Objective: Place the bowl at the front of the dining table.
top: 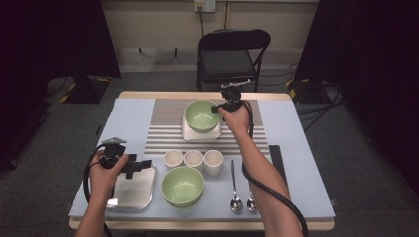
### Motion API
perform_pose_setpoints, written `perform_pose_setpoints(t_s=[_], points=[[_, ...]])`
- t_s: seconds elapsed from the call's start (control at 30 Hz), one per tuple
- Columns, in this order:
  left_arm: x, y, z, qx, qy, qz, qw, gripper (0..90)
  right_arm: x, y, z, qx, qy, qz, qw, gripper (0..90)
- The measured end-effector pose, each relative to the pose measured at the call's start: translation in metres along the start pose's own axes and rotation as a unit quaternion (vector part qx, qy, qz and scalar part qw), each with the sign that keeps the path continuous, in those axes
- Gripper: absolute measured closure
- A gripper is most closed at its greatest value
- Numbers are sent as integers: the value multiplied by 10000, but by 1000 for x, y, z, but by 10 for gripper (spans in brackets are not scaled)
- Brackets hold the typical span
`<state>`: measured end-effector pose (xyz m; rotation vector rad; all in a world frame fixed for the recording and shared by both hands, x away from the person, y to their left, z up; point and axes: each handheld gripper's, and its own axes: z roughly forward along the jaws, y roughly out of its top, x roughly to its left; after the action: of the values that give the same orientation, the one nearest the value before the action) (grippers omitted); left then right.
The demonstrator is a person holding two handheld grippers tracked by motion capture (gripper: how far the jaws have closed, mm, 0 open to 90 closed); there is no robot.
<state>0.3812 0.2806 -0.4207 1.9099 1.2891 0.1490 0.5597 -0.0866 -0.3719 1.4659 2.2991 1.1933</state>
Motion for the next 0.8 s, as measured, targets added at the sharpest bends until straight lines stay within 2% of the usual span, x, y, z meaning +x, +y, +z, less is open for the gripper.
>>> perform_pose_setpoints(t_s=[0.33,0.8], points=[[1,0,-1,-36,3,-35,10000,211,1,-1,5,7,-30,-28,10000,827],[1,0,-2,-36,5,-19,10000,211,-3,0,8,-33,-49,65,10000,827]])
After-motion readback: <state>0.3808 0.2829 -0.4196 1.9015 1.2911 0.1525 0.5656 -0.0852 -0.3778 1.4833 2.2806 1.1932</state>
